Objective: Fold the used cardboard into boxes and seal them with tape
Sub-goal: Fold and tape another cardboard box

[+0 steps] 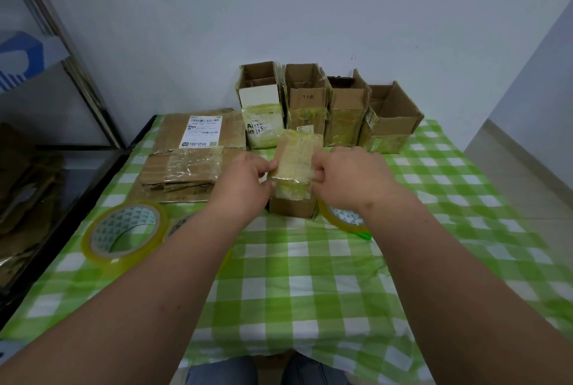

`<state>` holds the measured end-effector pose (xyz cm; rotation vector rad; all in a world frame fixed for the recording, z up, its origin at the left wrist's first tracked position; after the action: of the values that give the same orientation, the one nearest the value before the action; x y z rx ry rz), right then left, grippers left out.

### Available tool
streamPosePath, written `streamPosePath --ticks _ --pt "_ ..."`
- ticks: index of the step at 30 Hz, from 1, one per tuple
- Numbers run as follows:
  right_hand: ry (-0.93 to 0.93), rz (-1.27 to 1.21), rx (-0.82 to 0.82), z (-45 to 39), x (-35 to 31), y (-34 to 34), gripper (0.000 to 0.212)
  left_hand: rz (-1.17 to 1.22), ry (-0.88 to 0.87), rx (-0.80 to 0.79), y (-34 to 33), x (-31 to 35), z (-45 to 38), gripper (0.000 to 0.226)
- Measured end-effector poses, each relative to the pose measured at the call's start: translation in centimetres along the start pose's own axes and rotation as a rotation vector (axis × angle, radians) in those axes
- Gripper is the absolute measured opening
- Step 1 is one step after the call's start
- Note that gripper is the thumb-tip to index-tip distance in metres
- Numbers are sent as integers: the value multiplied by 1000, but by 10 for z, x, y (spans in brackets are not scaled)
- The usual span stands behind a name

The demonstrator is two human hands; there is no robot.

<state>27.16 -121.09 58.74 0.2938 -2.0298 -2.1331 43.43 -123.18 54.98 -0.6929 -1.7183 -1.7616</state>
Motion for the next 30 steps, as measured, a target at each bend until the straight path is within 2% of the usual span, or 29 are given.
streamPosePath --ticks 5,7,9,11,13,17,21,23,30 --pt "6 -27 31 2 2 4 26 101 52 -59 -6 -3 -2 27" --pt "1 -91 31 4 5 5 31 182 51 -70 -8 -5 -1 29" --pt "-33 -215 15 9 14 7 48 269 74 -81 -9 -11 -1 37" --pt "-72 -296 -22 15 27 7 65 313 90 -73 -9 -16 0 35" --pt "-125 -326 -39 22 45 5 72 327 89 -57 -8 -18 0 31" --pt "-218 -527 94 38 68 1 58 373 100 -30 -6 -19 0 32" --pt "-167 -819 272 52 59 11 44 600 134 -50 4 -18 1 29" --pt "-155 -946 335 59 52 18 40 630 129 -84 11 -16 1 29" --pt "-128 -1140 290 79 9 4 43 611 140 -168 24 -14 11 36"
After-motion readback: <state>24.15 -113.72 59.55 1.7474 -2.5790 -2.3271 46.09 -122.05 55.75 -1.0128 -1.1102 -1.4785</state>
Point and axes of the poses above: each hand's wrist, its own z-axis away from the middle knuckle, its own y-axis out of the back of the hand, x = y × z, the point moved 8 cm from there along -z, towards the middle knuckle, and after that the axes turned 10 degrees about y, right-handed, at the moved point
